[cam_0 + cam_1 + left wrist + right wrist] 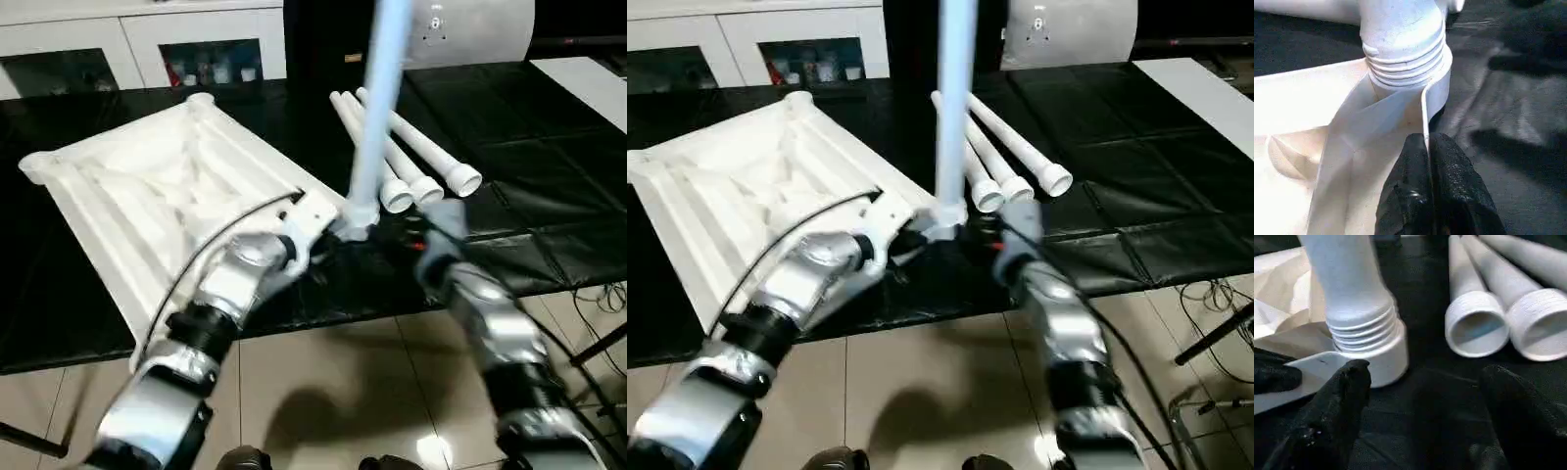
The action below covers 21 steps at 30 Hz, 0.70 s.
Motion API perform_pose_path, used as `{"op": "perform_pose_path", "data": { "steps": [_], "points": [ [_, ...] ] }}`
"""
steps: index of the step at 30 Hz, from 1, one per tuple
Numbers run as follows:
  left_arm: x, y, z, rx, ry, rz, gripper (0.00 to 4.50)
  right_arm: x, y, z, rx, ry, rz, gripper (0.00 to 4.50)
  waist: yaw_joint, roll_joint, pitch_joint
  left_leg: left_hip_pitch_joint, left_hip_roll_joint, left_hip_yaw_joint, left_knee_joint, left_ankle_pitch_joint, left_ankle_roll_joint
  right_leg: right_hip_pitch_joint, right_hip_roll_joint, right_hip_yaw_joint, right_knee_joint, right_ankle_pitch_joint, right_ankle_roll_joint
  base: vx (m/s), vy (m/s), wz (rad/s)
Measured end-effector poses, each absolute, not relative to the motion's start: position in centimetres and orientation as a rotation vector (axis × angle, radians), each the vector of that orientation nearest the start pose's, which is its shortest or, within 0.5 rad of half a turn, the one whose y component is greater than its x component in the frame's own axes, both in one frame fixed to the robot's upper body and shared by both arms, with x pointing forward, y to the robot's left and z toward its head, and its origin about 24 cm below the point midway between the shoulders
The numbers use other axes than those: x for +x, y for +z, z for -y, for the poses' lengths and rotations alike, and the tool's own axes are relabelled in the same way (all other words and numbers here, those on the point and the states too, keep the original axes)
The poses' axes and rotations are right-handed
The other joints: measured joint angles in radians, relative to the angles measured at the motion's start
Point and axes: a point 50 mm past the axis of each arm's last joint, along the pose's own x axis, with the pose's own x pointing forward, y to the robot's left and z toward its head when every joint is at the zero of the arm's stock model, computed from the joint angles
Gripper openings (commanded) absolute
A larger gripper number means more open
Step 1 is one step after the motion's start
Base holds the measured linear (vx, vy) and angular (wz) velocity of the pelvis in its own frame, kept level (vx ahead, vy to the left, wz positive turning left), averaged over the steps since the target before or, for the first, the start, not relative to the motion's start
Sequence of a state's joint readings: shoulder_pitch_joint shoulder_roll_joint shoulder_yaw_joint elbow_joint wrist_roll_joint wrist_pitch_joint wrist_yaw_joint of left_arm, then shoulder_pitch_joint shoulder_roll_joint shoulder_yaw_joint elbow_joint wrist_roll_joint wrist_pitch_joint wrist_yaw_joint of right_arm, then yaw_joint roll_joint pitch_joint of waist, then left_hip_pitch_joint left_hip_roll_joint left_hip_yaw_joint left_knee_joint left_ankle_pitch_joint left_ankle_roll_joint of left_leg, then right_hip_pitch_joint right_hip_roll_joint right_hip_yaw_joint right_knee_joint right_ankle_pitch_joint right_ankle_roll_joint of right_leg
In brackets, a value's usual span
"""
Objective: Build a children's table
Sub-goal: Rotate leg to tighten
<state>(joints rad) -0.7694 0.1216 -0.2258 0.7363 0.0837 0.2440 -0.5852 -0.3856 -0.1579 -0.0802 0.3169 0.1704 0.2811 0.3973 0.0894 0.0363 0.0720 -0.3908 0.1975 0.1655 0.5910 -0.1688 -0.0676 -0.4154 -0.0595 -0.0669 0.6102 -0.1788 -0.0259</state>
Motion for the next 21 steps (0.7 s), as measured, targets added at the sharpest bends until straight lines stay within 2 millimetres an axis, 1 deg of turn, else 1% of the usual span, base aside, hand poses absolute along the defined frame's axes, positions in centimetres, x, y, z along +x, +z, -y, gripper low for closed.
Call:
{"op": "perform_pose_path", "data": {
  "steps": [1, 2, 4, 5, 6, 7, 8, 9, 11, 13, 16, 17, 18, 19, 21],
  "points": [
    [36.3, 7.0, -7.7, 0.368, -0.797, -0.337, 0.27, 31.9, 5.7, 15.8, 0.084, 0.391, -0.192, 4.17, 0.000, 0.000, 0.000, 0.000, 0.000, 0.000, 0.000, 0.000, 0.000, 0.000, 0.000, 0.000, 0.000, 0.000, 0.000, 0.000, 0.000, 0.00],
    [36.7, 7.1, -7.7, 0.388, -0.798, -0.329, 0.43, 31.4, 5.8, 15.8, 0.094, 0.396, -0.186, 4.19, 0.001, 0.000, 0.000, 0.000, 0.000, 0.000, 0.000, 0.000, 0.000, 0.000, 0.000, 0.000, 0.000, 0.000, 0.000, 0.000, 0.000, 0.00],
    [37.2, 7.5, -7.9, 0.419, -0.798, -0.304, 0.57, 31.1, 5.6, 15.7, 0.101, 0.400, -0.191, 4.40, 0.001, 0.000, 0.000, 0.000, 0.000, 0.000, 0.000, 0.000, 0.000, 0.000, 0.000, 0.000, 0.000, 0.000, 0.000, 0.000, 0.000, 0.00],
    [37.4, 8.1, -7.7, 0.434, -0.799, -0.264, 0.57, 30.9, 5.5, 15.8, 0.102, 0.396, -0.197, 4.40, 0.001, 0.000, 0.000, 0.000, 0.000, 0.000, 0.001, 0.000, 0.000, 0.000, 0.000, 0.000, 0.000, 0.000, 0.000, 0.000, 0.000, 0.00],
    [37.7, 8.6, -7.4, 0.443, -0.800, -0.241, 0.78, 30.8, 5.5, 15.9, 0.103, 0.393, -0.199, 4.50, 0.001, 0.000, 0.000, 0.000, 0.000, 0.000, 0.001, 0.000, 0.000, 0.000, 0.000, 0.000, 0.000, 0.000, 0.000, 0.000, 0.000, 0.00],
    [38.2, 9.6, -7.3, 0.462, -0.789, -0.194, 0.78, 30.7, 5.5, 15.7, 0.107, 0.397, -0.200, 4.50, 0.001, 0.000, 0.000, 0.001, 0.000, 0.000, 0.001, 0.000, 0.000, 0.001, -0.001, 0.000, 0.000, 0.000, 0.000, 0.000, 0.000, 0.00],
    [38.7, 10.6, -7.2, 0.485, -0.772, -0.148, 0.97, 30.7, 5.6, 15.6, 0.112, 0.399, -0.197, 4.50, 0.001, 0.000, 0.000, 0.003, 0.000, 0.000, 0.001, 0.000, 0.000, 0.002, -0.001, 0.000, 0.000, 0.000, 0.000, 0.000, 0.000, 0.00],
    [38.9, 11.1, -7.1, 0.499, -0.761, -0.121, 0.97, 30.6, 5.7, 15.5, 0.113, 0.401, -0.196, 4.50, 0.001, 0.000, -0.001, 0.004, 0.000, 0.000, 0.001, 0.000, 0.000, 0.004, -0.001, 0.000, 0.000, 0.000, 0.000, 0.000, 0.000, 0.00],
    [39.3, 11.5, -7.2, 0.512, -0.733, -0.091, 1.09, 30.3, 6.2, 15.4, 0.108, 0.397, -0.182, 4.50, 0.001, 0.001, -0.001, 0.007, 0.000, 0.000, 0.001, 0.000, 0.000, 0.007, -0.001, 0.000, 0.000, 0.000, 0.001, 0.000, 0.000, 0.00],
    [39.4, 11.1, -7.5, 0.502, -0.710, -0.098, 1.34, 30.2, 6.3, 15.5, 0.105, 0.393, -0.177, 4.50, -0.001, 0.001, -0.001, 0.007, 0.000, 0.000, 0.001, 0.000, 0.000, 0.007, -0.001, 0.001, 0.000, 0.000, 0.001, 0.000, 0.000, 0.00],
    [39.3, 10.6, -8.0, 0.392, -0.666, -0.083, 1.39, 29.9, 6.5, 15.5, 0.107, 0.390, -0.169, 4.50, 0.000, 0.001, -0.001, 0.006, 0.000, 0.000, 0.001, 0.000, 0.000, 0.007, -0.001, 0.000, 0.000, 0.001, 0.001, 0.000, 0.000, 0.00],
    [39.3, 10.7, -8.1, 0.360, -0.656, -0.076, 1.68, 29.9, 6.6, 15.4, 0.111, 0.391, -0.161, 4.50, 0.001, 0.001, -0.001, 0.007, 0.000, 0.000, 0.001, 0.000, 0.000, 0.007, -0.001, 0.000, 0.000, 0.001, 0.001, 0.000, 0.000, 0.00],
    [39.3, 10.8, -8.2, 0.327, -0.646, -0.057, 1.68, 29.8, 6.8, 15.3, 0.113, 0.391, -0.153, 4.50, 0.001, 0.001, -0.001, 0.007, 0.000, 0.000, 0.001, 0.000, 0.000, 0.007, -0.001, 0.000, 0.000, 0.001, 0.001, 0.000, 0.000, 0.00],
    [39.1, 10.9, -8.4, 0.280, -0.627, -0.029, 1.77, 29.6, 7.1, 15.2, 0.118, 0.396, -0.145, 4.50, 0.001, 0.001, -0.001, 0.007, 0.000, 0.000, 0.001, 0.000, 0.000, 0.007, -0.001, 0.000, 0.000, 0.001, 0.001, 0.000, 0.000, 0.00],
    [38.7, 10.5, -9.1, 0.195, -0.592, -0.013, 1.77, 29.2, 7.3, 15.1, 0.118, 0.406, -0.143, 4.50, 0.001, 0.001, -0.002, 0.006, 0.000, 0.000, 0.001, 0.000, 0.000, 0.007, -0.001, 0.000, 0.000, 0.001, 0.001, 0.000, 0.000, 0.00]
  ]
}}
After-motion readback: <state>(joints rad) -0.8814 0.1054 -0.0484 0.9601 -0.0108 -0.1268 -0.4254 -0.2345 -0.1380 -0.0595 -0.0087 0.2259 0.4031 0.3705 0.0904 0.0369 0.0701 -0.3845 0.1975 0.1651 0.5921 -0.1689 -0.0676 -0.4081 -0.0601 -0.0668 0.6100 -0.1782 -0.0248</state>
